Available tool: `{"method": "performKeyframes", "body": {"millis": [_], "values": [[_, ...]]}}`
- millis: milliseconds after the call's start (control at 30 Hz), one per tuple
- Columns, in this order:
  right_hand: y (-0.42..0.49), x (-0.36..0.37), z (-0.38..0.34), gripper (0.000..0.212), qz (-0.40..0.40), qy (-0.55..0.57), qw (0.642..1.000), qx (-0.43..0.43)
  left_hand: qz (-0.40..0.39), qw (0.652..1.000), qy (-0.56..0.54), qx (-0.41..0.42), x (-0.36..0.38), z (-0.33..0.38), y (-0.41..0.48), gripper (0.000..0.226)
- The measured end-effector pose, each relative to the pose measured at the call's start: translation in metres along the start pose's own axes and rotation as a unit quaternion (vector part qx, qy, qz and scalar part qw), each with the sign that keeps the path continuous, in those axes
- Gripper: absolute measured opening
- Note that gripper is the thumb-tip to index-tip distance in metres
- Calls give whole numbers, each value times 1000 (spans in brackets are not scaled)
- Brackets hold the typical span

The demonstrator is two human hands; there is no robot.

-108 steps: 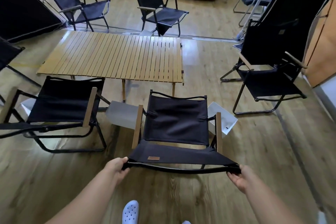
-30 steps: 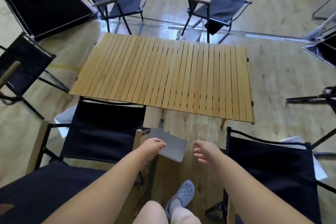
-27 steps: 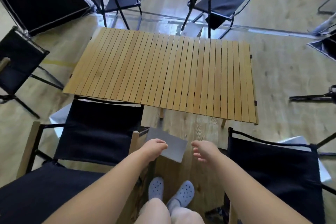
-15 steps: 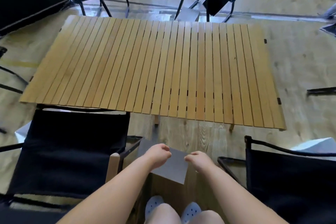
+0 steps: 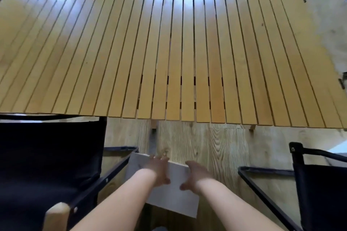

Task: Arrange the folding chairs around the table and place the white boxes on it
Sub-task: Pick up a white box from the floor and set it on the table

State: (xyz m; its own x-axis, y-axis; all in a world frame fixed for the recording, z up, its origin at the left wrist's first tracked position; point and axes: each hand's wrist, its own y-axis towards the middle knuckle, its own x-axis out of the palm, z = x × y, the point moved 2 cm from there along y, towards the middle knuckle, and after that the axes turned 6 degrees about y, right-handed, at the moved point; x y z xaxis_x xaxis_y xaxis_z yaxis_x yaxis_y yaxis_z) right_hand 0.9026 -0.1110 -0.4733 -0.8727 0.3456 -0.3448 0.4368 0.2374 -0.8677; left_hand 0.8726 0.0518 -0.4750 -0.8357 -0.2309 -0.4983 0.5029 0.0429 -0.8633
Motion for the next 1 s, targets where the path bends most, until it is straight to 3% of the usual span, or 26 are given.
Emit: {"method": "performKeyframes", "body": {"millis": [133, 233, 333, 433, 500, 567, 633, 767, 800, 900, 1000], "values": [[23, 16, 8, 71, -5, -81, 997, -4, 28, 997, 63, 14, 10, -4, 12, 85], [31, 17, 14, 67, 2, -86, 996, 15, 43, 995, 86, -24, 17, -19, 23, 95], [39, 18, 30, 90, 12, 42, 995, 93, 84, 993, -18, -86, 34, -40, 31, 115], [41, 24, 45, 104, -9, 254, 956, 144, 153, 974, -105, -134, 47, -48, 31, 122], [38, 30, 45, 83, -29, 361, 918, 162, 202, 943, -197, -178, 49, -46, 29, 119], [46, 38, 52, 86, -33, 422, 889, 177, 248, 920, -230, -199, 44, -43, 30, 110], [54, 37, 55, 98, -37, 433, 883, 179, 261, 908, -251, -211, 37, -40, 33, 101], [43, 8, 59, 54, 20, 410, 894, 181, 312, 848, -388, -184, 26, -35, 32, 79], [43, 2, 66, 50, 47, 396, 895, 200, 314, 835, -417, -172, 25, -34, 30, 73], [44, -8, 79, 71, 102, 379, 892, 227, 224, 809, -506, -195, 35, -37, 30, 58], [50, -8, 90, 84, 112, 442, 861, 224, 82, 720, -658, -202, 64, -49, 38, 84]]}}
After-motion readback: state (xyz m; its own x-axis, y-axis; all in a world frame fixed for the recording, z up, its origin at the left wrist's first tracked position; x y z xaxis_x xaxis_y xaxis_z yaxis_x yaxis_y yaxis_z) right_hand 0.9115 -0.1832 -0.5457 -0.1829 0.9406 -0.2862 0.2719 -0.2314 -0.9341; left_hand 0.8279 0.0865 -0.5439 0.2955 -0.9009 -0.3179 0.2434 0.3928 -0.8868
